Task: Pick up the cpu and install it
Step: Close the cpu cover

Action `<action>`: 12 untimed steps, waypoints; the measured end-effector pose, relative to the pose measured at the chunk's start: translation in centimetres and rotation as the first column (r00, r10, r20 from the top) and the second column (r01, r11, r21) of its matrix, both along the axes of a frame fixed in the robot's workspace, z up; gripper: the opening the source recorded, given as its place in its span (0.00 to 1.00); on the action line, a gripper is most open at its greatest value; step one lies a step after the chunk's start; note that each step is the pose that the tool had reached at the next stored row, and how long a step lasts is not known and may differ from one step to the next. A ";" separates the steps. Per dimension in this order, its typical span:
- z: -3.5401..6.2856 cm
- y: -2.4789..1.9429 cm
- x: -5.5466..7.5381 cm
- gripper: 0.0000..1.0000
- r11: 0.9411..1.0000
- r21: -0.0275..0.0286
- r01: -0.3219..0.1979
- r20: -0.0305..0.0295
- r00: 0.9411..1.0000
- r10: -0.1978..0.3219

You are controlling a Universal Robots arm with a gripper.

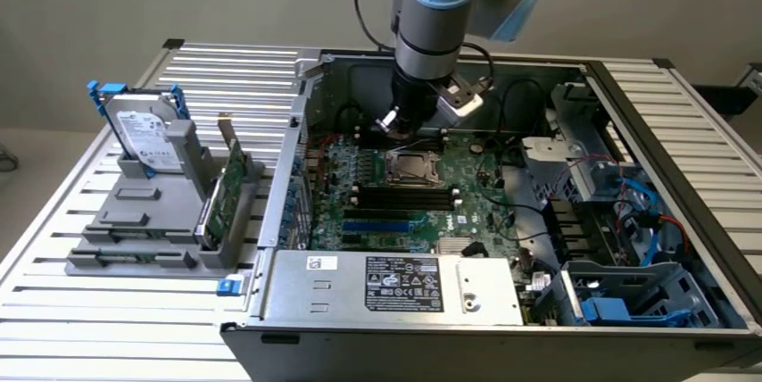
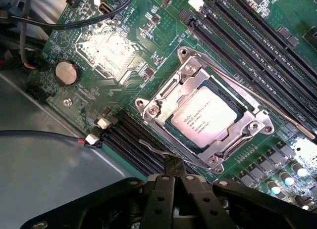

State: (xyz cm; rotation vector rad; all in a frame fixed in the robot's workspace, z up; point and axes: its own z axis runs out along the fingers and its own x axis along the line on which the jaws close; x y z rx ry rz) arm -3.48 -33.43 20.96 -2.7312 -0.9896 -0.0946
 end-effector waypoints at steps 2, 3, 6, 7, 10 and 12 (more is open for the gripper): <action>-0.16 0.00 0.5 0.11 1.000 -0.002 -0.009 0.000 1.000 0.009; -0.20 0.00 0.5 0.11 1.000 -0.002 -0.011 0.000 1.000 0.011; -0.30 0.00 0.7 0.11 1.000 -0.006 -0.015 0.000 1.000 0.015; -0.34 0.00 0.7 0.11 1.000 -0.007 -0.016 0.000 1.000 0.016; -0.45 0.00 0.8 0.11 1.000 -0.012 -0.021 0.000 1.000 0.021; -0.52 0.00 0.9 0.11 1.000 -0.014 -0.023 0.000 1.000 0.023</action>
